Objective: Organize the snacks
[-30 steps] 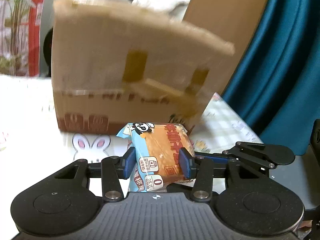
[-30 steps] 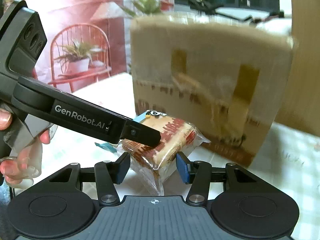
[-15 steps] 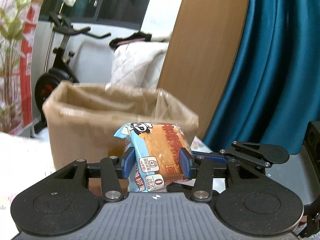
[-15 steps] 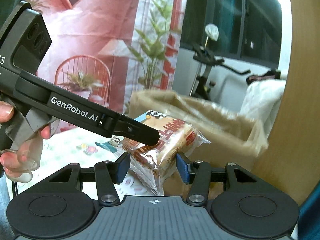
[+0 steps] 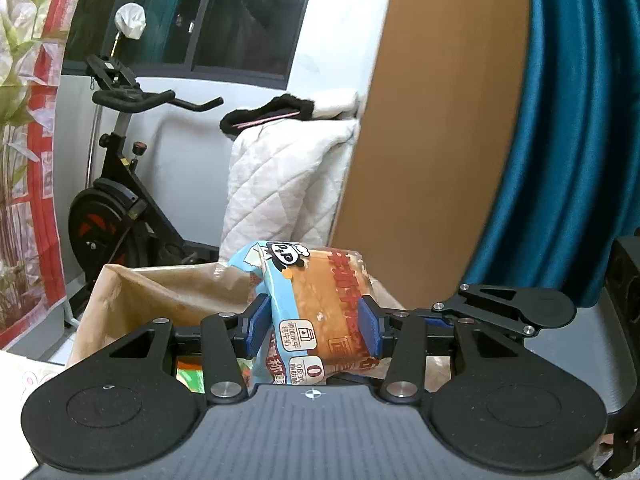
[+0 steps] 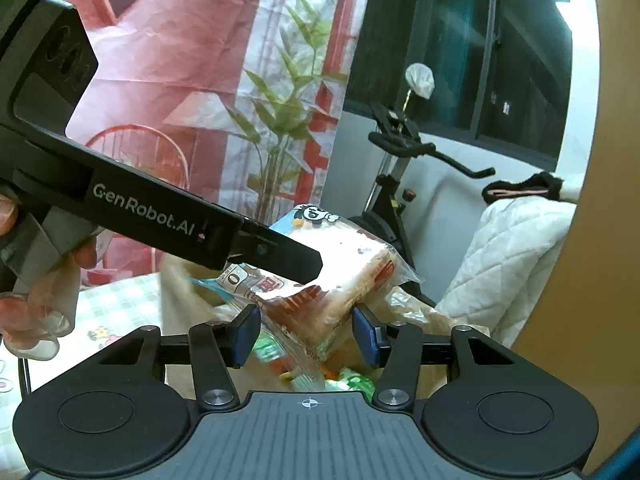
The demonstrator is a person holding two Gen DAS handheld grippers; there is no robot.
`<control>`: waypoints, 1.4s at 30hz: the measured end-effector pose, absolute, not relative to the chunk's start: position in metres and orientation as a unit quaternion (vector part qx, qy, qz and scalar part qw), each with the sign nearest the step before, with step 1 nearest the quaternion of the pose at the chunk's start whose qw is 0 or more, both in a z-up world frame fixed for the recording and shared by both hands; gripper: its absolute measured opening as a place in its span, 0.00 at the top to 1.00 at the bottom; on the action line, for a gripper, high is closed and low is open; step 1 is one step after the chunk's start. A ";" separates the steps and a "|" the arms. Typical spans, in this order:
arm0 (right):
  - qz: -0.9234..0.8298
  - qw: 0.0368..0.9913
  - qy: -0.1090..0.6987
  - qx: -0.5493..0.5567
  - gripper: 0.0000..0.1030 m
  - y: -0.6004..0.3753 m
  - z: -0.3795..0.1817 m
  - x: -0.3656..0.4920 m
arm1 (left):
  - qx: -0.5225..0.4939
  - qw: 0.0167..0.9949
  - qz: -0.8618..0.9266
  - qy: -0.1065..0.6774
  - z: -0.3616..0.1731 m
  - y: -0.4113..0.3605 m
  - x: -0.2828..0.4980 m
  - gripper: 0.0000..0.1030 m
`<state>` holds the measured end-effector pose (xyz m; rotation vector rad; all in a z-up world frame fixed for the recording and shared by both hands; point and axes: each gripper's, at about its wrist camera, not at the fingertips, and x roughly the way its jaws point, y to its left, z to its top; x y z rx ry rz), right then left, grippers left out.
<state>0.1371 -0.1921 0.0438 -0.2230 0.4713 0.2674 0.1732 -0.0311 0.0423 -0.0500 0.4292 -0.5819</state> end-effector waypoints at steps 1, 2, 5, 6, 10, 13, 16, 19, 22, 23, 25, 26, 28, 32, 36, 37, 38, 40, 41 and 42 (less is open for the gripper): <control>0.132 0.956 0.237 -0.110 0.54 -0.195 0.040 0.145 | -0.024 0.935 -0.283 0.213 0.040 -0.032 0.179 0.52; 0.131 0.955 0.241 -0.110 0.54 -0.198 0.036 0.151 | -0.025 0.934 -0.281 0.217 0.036 -0.032 0.185 0.52; 0.130 0.951 0.260 -0.102 0.54 -0.201 0.022 0.171 | -0.024 0.934 -0.273 0.231 0.026 -0.035 0.199 0.49; 0.131 0.950 0.267 -0.101 0.54 -0.201 0.017 0.177 | -0.022 0.933 -0.269 0.238 0.022 -0.036 0.202 0.49; 0.131 0.946 0.280 -0.101 0.54 -0.200 0.000 0.182 | -0.021 0.929 -0.262 0.261 0.007 -0.033 0.214 0.47; 0.108 0.947 0.286 -0.095 0.44 -0.201 -0.004 0.178 | -0.013 0.932 -0.251 0.263 0.005 -0.026 0.213 0.37; 0.083 0.953 0.279 -0.078 0.22 -0.206 0.000 0.171 | -0.010 0.939 -0.235 0.251 0.012 -0.019 0.206 0.22; 0.064 0.958 0.273 -0.063 0.02 -0.209 0.008 0.159 | 0.001 0.947 -0.220 0.235 0.024 -0.013 0.192 0.12; 0.062 0.960 0.271 -0.043 0.01 -0.212 0.017 0.143 | 0.020 0.955 -0.199 0.220 0.037 -0.009 0.177 0.08; 0.058 0.960 0.273 -0.038 0.01 -0.213 0.019 0.140 | 0.024 0.957 -0.192 0.217 0.041 -0.008 0.173 0.08; 0.045 0.961 0.273 -0.028 0.01 -0.214 0.025 0.127 | 0.024 0.960 -0.182 0.212 0.050 -0.005 0.163 0.08; 0.039 0.961 0.272 -0.023 0.01 -0.213 0.027 0.121 | 0.023 0.961 -0.179 0.209 0.053 -0.002 0.158 0.07; 0.025 0.960 0.278 -0.011 0.01 -0.212 0.032 0.108 | 0.022 0.965 -0.171 0.199 0.061 0.001 0.144 0.06; -0.002 0.962 0.272 0.015 0.01 -0.212 0.044 0.083 | 0.036 0.974 -0.141 0.174 0.076 0.005 0.113 0.05; -0.029 0.968 0.244 0.056 0.01 -0.212 0.058 0.052 | 0.066 0.983 -0.087 0.147 0.089 0.002 0.080 0.03; -0.035 0.968 0.239 0.061 0.01 -0.211 0.060 0.046 | 0.065 0.984 -0.084 0.143 0.092 0.004 0.072 0.03; -0.041 0.969 0.235 0.063 0.01 -0.209 0.064 0.039 | 0.059 0.985 -0.084 0.141 0.094 0.006 0.066 0.03; -0.055 0.970 0.229 0.057 0.01 -0.203 0.071 0.028 | 0.040 0.985 -0.090 0.144 0.098 0.011 0.055 0.03; -0.063 0.971 0.225 0.050 0.01 -0.199 0.074 0.022 | 0.030 0.984 -0.094 0.145 0.099 0.014 0.051 0.03; -0.067 0.972 0.220 0.046 0.01 -0.196 0.077 0.017 | 0.021 0.984 -0.100 0.146 0.101 0.017 0.045 0.03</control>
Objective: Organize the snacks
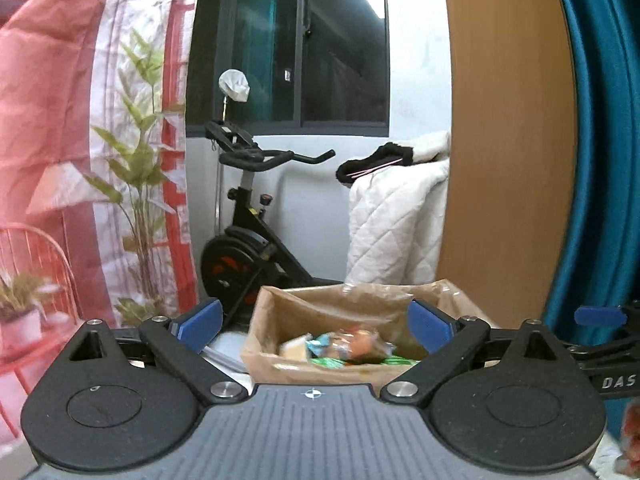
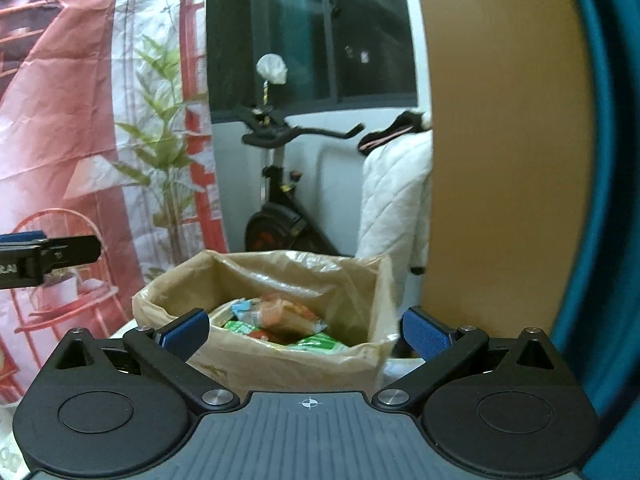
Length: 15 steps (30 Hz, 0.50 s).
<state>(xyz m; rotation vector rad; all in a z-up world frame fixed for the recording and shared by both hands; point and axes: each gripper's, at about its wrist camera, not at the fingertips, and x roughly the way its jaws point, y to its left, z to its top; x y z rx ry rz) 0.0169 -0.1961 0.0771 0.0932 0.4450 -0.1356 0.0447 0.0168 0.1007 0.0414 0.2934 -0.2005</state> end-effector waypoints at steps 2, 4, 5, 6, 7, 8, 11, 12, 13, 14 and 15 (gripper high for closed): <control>-0.070 0.974 0.211 0.045 0.01 -0.192 0.083 0.006 | 0.012 0.984 -0.104 0.147 0.102 0.020 0.037 0.03; -0.072 0.975 0.204 0.050 0.01 -0.190 0.088 -0.003 | 0.013 0.984 -0.101 0.146 0.102 0.019 0.029 0.03; -0.073 0.976 0.201 0.052 0.01 -0.190 0.091 -0.007 | 0.014 0.985 -0.095 0.145 0.102 0.019 0.025 0.03; -0.075 0.976 0.198 0.054 0.01 -0.189 0.093 -0.010 | 0.014 0.985 -0.088 0.146 0.101 0.019 0.022 0.03; -0.076 0.976 0.195 0.055 0.01 -0.188 0.095 -0.014 | 0.011 0.986 -0.079 0.145 0.102 0.019 0.018 0.03; -0.077 0.977 0.192 0.056 0.01 -0.187 0.096 -0.018 | 0.007 0.987 -0.077 0.144 0.102 0.020 0.013 0.03; -0.077 0.977 0.188 0.059 0.01 -0.186 0.099 -0.025 | 0.008 0.987 -0.080 0.142 0.103 0.021 0.007 0.03; -0.077 0.977 0.188 0.060 0.01 -0.186 0.099 -0.027 | 0.011 0.987 -0.078 0.141 0.102 0.020 0.005 0.03; -0.077 0.977 0.188 0.061 0.01 -0.186 0.099 -0.028 | 0.014 0.987 -0.075 0.140 0.103 0.020 0.003 0.03; -0.077 0.977 0.188 0.062 0.01 -0.186 0.099 -0.029 | 0.017 0.988 -0.073 0.138 0.104 0.020 0.001 0.03; -0.077 0.977 0.189 0.063 0.01 -0.185 0.098 -0.031 | 0.019 0.988 -0.071 0.137 0.104 0.020 0.001 0.03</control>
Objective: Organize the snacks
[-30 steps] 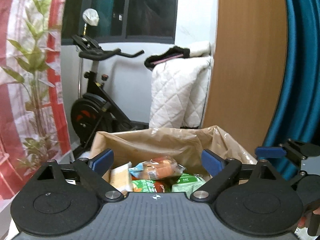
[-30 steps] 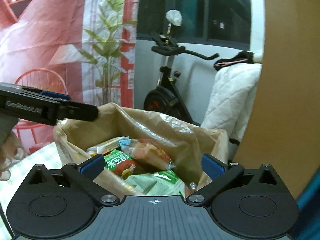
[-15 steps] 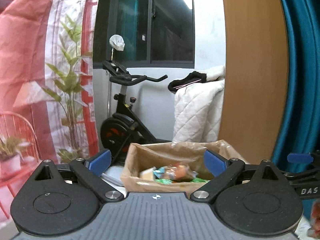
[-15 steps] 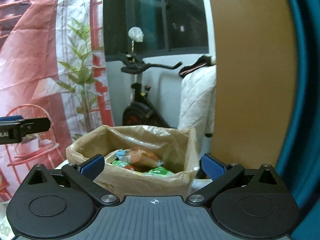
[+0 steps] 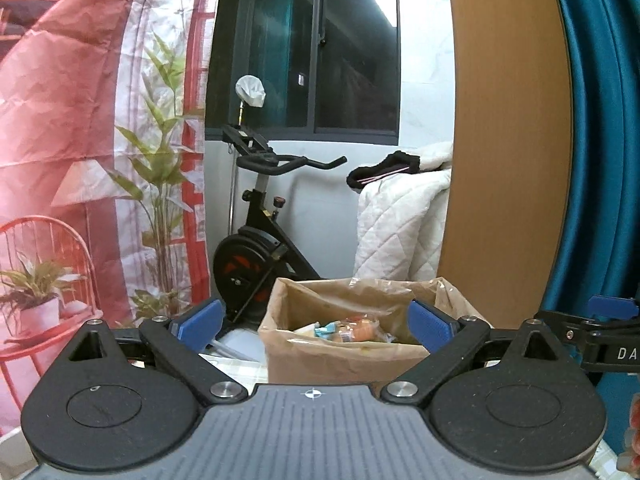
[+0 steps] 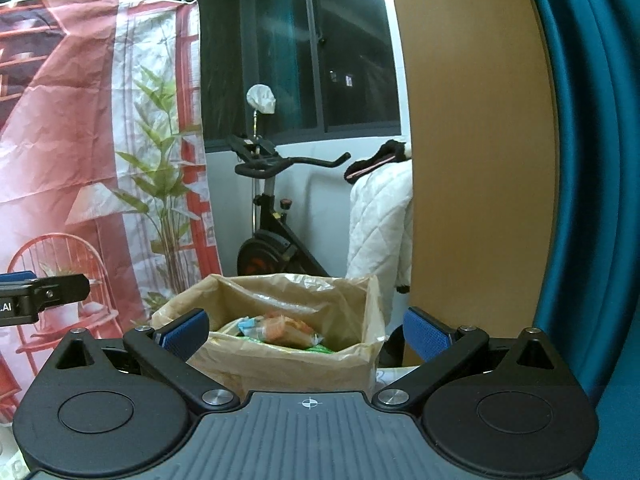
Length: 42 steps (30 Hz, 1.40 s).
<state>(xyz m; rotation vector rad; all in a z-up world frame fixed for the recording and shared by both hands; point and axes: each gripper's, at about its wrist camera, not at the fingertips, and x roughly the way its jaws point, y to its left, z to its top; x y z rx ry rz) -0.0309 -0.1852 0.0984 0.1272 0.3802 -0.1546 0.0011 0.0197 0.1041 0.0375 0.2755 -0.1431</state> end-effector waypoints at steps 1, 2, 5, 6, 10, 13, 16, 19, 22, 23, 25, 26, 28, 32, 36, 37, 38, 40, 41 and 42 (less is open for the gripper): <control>-0.077 0.977 0.190 0.064 0.01 -0.185 0.098 -0.032 | 0.019 0.988 -0.071 0.136 0.105 0.019 0.000 0.03; -0.078 0.976 0.191 0.064 0.01 -0.185 0.098 -0.032 | 0.018 0.988 -0.072 0.135 0.105 0.020 -0.001 0.03; -0.080 0.976 0.192 0.067 0.01 -0.185 0.098 -0.035 | 0.018 0.988 -0.070 0.133 0.107 0.018 -0.003 0.03; -0.080 0.976 0.192 0.068 0.01 -0.185 0.098 -0.036 | 0.019 0.989 -0.069 0.133 0.107 0.018 -0.003 0.03; -0.081 0.975 0.193 0.070 0.01 -0.186 0.097 -0.038 | 0.018 0.988 -0.065 0.136 0.107 0.017 -0.004 0.03; -0.080 0.975 0.194 0.071 0.01 -0.186 0.096 -0.038 | 0.019 0.988 -0.064 0.138 0.107 0.015 -0.005 0.03; -0.081 0.976 0.192 0.070 0.01 -0.186 0.096 -0.038 | 0.022 0.988 -0.061 0.138 0.106 0.014 -0.006 0.03; -0.080 0.976 0.192 0.070 0.01 -0.186 0.096 -0.039 | 0.019 0.988 -0.059 0.140 0.106 0.014 -0.005 0.03; -0.080 0.975 0.193 0.070 0.01 -0.186 0.096 -0.039 | 0.018 0.988 -0.058 0.141 0.106 0.015 -0.005 0.03; -0.080 0.975 0.193 0.071 0.01 -0.185 0.096 -0.039 | 0.018 0.988 -0.057 0.142 0.106 0.015 -0.005 0.03; -0.080 0.975 0.193 0.071 0.01 -0.185 0.096 -0.039 | 0.017 0.988 -0.057 0.142 0.106 0.015 -0.006 0.03; -0.081 0.975 0.193 0.070 0.01 -0.185 0.096 -0.039 | 0.017 0.988 -0.057 0.142 0.106 0.016 -0.006 0.03; -0.081 0.975 0.193 0.070 0.01 -0.185 0.096 -0.039 | 0.017 0.988 -0.056 0.142 0.106 0.015 -0.006 0.03; -0.081 0.975 0.193 0.071 0.01 -0.185 0.096 -0.039 | 0.017 0.988 -0.055 0.144 0.106 0.015 -0.006 0.03; -0.081 0.975 0.195 0.071 0.01 -0.184 0.095 -0.038 | 0.015 0.988 -0.053 0.145 0.106 0.014 -0.007 0.03; -0.081 0.975 0.195 0.071 0.01 -0.183 0.095 -0.038 | 0.015 0.988 -0.053 0.145 0.106 0.014 -0.007 0.03; -0.081 0.975 0.195 0.071 0.01 -0.183 0.095 -0.038 | 0.015 0.988 -0.053 0.146 0.105 0.014 -0.006 0.03; -0.080 0.975 0.196 0.072 0.01 -0.181 0.094 -0.038 | 0.015 0.988 -0.053 0.147 0.105 0.014 -0.006 0.03; -0.081 0.975 0.196 0.072 0.01 -0.181 0.094 -0.037 | 0.014 0.988 -0.053 0.148 0.105 0.014 -0.005 0.03; -0.081 0.975 0.196 0.072 0.01 -0.181 0.094 -0.037 | 0.014 0.987 -0.052 0.148 0.105 0.014 -0.005 0.03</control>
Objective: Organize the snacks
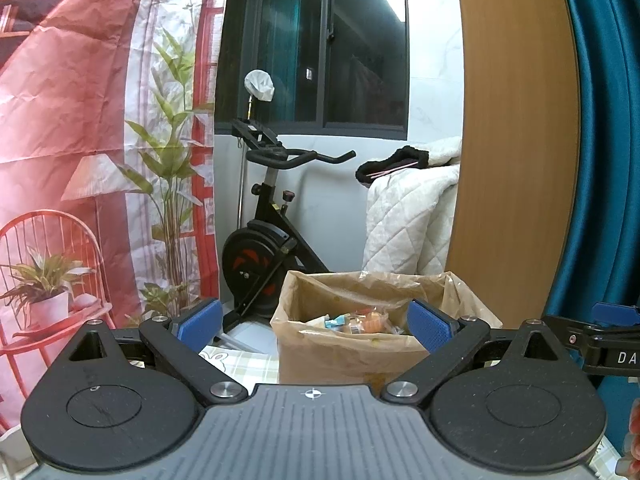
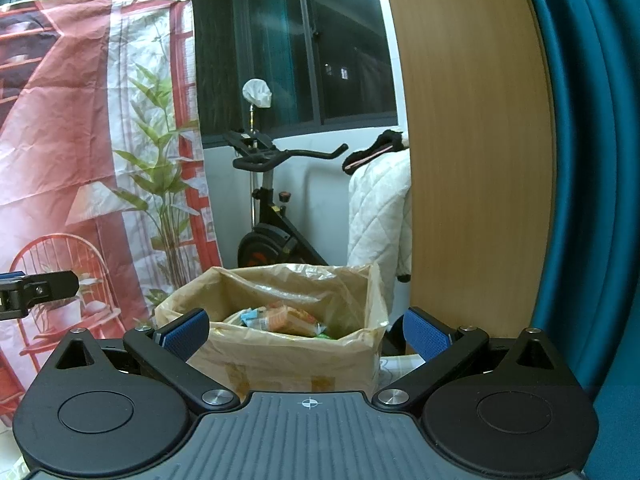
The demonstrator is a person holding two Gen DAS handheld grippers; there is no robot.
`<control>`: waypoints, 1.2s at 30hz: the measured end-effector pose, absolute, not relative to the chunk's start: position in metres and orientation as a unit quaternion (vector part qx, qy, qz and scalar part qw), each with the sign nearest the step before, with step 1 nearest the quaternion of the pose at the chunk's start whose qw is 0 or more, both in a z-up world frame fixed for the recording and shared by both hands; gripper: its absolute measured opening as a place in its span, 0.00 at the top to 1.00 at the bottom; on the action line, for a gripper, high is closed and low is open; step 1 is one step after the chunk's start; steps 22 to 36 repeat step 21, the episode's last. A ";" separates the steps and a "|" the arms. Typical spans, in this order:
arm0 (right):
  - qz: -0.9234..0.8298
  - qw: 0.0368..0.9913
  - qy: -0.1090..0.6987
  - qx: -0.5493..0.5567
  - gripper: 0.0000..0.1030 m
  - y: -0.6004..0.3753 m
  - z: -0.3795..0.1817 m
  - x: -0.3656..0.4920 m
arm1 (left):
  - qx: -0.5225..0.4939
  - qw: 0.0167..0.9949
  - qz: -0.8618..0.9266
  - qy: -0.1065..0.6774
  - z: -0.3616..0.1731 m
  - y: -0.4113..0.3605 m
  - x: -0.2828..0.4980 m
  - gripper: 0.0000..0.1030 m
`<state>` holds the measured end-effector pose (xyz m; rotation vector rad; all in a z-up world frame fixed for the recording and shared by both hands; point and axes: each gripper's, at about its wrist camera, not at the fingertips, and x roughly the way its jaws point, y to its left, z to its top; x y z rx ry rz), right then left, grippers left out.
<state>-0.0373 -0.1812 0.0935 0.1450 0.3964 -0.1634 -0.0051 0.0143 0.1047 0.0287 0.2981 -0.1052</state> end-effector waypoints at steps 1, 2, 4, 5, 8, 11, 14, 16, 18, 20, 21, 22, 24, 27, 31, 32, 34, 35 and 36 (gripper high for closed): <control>-0.081 0.975 0.196 0.072 0.01 -0.181 0.094 -0.037 | 0.014 0.987 -0.052 0.149 0.105 0.014 -0.005 0.03; -0.081 0.975 0.196 0.072 0.01 -0.182 0.094 -0.037 | 0.014 0.987 -0.052 0.149 0.104 0.015 -0.005 0.03; -0.081 0.974 0.197 0.073 0.01 -0.181 0.093 -0.037 | 0.013 0.987 -0.052 0.151 0.105 0.016 -0.005 0.03; -0.080 0.975 0.196 0.073 0.01 -0.182 0.094 -0.037 | 0.012 0.987 -0.052 0.151 0.105 0.016 -0.005 0.03; -0.080 0.974 0.198 0.072 0.01 -0.181 0.093 -0.037 | 0.004 0.986 -0.054 0.155 0.104 0.018 -0.004 0.03; -0.081 0.974 0.201 0.072 0.01 -0.178 0.090 -0.036 | -0.006 0.985 -0.057 0.160 0.104 0.020 -0.001 0.03; -0.081 0.974 0.201 0.072 0.01 -0.177 0.089 -0.036 | -0.003 0.986 -0.054 0.161 0.102 0.018 0.000 0.03; -0.082 0.973 0.203 0.074 0.01 -0.175 0.088 -0.035 | -0.001 0.986 -0.052 0.159 0.102 0.017 -0.001 0.03; -0.082 0.973 0.204 0.075 0.01 -0.174 0.087 -0.035 | -0.004 0.986 -0.052 0.159 0.102 0.019 -0.001 0.03; -0.082 0.972 0.205 0.075 0.01 -0.174 0.086 -0.034 | -0.005 0.986 -0.050 0.159 0.102 0.019 -0.001 0.03; -0.082 0.972 0.205 0.075 0.01 -0.173 0.086 -0.034 | -0.005 0.986 -0.049 0.160 0.102 0.019 -0.001 0.03; -0.082 0.972 0.205 0.075 0.01 -0.173 0.086 -0.034 | -0.005 0.986 -0.049 0.160 0.102 0.019 -0.001 0.03; -0.082 0.972 0.205 0.075 0.01 -0.173 0.086 -0.034 | -0.005 0.986 -0.049 0.160 0.102 0.019 -0.001 0.03; -0.082 0.972 0.205 0.075 0.01 -0.173 0.086 -0.034 | -0.005 0.986 -0.049 0.160 0.102 0.019 -0.001 0.03; -0.082 0.972 0.205 0.075 0.01 -0.173 0.086 -0.034 | -0.005 0.986 -0.049 0.160 0.102 0.019 -0.001 0.03; -0.082 0.972 0.205 0.075 0.01 -0.173 0.086 -0.034 | -0.005 0.986 -0.049 0.160 0.102 0.019 -0.001 0.03; -0.082 0.972 0.205 0.075 0.01 -0.173 0.086 -0.034 | -0.005 0.986 -0.049 0.160 0.102 0.019 -0.001 0.03; -0.082 0.972 0.205 0.075 0.01 -0.173 0.086 -0.034 | -0.005 0.986 -0.049 0.160 0.102 0.019 -0.001 0.03; -0.082 0.972 0.205 0.075 0.01 -0.173 0.086 -0.034 | -0.005 0.986 -0.049 0.160 0.102 0.019 -0.001 0.03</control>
